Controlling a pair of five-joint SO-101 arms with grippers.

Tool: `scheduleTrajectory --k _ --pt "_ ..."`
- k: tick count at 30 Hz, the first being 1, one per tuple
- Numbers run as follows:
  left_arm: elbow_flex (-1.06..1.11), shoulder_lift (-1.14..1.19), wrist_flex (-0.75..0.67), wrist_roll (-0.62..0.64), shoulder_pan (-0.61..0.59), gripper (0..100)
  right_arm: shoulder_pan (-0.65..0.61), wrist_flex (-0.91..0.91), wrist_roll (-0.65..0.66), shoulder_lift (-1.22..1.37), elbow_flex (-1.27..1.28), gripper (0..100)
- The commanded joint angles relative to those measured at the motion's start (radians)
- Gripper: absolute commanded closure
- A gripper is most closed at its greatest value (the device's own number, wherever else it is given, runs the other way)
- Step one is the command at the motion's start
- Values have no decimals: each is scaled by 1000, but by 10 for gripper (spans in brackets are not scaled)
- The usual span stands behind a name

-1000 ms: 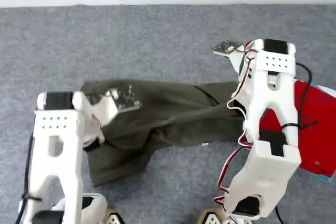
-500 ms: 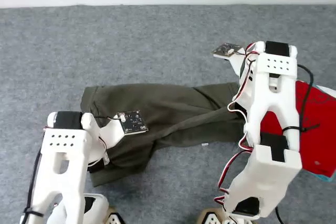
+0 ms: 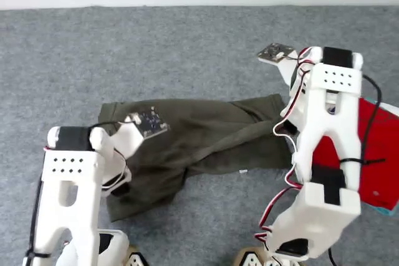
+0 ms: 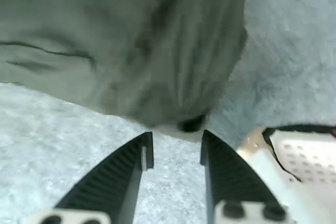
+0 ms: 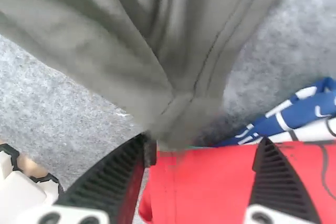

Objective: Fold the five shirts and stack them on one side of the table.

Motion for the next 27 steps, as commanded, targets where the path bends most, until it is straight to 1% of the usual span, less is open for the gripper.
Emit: scheduleTrajectory --k 1,3,8,11,12,13,15,19,20,22,26,27 --pt "-105 -25 9 46 -2 840 22 42 8 -99 -8 701" --pt "-145 -25 28 51 -2 840 24 42 8 -128 -8 700" --pt "-205 -23 23 51 -25 840 24 41 8 -189 -8 700" --pt "-219 -21 -38 55 -29 845 13 18 5 -182 -8 700" --pt "-217 -14 -71 81 -29 848 4 -1 0 -170 -8 701" --pt "-211 -11 -112 123 -31 857 -5 -18 -26 -156 -8 701" --pt "-183 14 -206 201 -26 889 -28 -59 -130 -119 -8 703" --pt "-147 146 -348 292 -29 938 -77 -150 -353 -30 -8 708" --pt "-148 190 -373 302 -29 942 -90 -173 -394 -5 -8 728" --pt "-154 278 -417 313 -25 952 -113 -223 -454 39 -8 806" --pt "-154 419 -512 313 -26 982 -136 -331 -526 108 -9 966" --pt "-154 446 -526 311 -26 985 -136 -355 -545 122 -9 991"
